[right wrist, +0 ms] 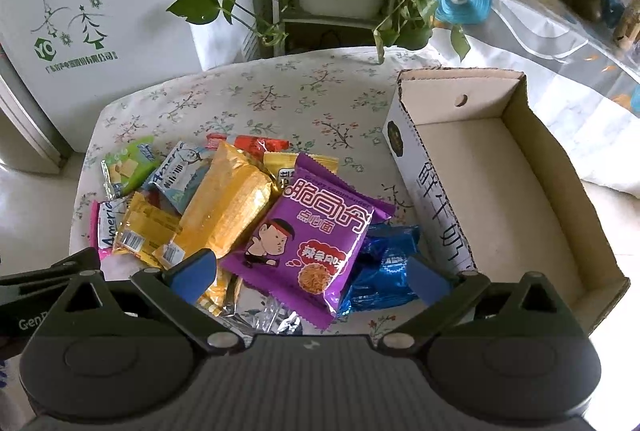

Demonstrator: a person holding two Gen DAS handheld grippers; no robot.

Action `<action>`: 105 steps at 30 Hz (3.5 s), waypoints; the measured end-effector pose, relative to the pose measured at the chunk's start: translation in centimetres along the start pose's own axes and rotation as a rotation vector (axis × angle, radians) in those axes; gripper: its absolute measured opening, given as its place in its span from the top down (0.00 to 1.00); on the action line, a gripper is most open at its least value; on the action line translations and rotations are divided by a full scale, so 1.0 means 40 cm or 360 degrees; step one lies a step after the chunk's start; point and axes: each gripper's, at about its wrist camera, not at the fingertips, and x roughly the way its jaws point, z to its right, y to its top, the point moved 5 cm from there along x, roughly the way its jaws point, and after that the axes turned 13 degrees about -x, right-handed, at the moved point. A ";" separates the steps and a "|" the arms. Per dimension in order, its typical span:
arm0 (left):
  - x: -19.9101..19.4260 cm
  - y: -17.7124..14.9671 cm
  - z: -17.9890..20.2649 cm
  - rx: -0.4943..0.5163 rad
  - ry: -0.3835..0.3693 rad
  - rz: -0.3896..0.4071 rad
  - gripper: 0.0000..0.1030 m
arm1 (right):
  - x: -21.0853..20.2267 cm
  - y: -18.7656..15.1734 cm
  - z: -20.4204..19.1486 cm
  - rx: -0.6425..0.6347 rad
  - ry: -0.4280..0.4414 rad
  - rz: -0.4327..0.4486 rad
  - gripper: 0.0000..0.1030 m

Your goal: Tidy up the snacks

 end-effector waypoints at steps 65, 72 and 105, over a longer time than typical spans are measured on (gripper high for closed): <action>0.005 -0.035 0.018 0.0037 -0.0150 -0.0023 0.04 | -0.017 -0.013 0.008 -0.0233 -0.0065 0.0113 0.00; -0.007 0.008 -0.014 -0.0076 -0.0254 -0.0021 0.04 | -0.059 0.019 0.073 -0.0135 0.0220 0.0310 0.00; 0.104 0.050 0.014 -0.0148 -0.0534 -0.0134 0.04 | 0.197 -0.003 0.062 0.0189 0.0493 -0.0023 0.33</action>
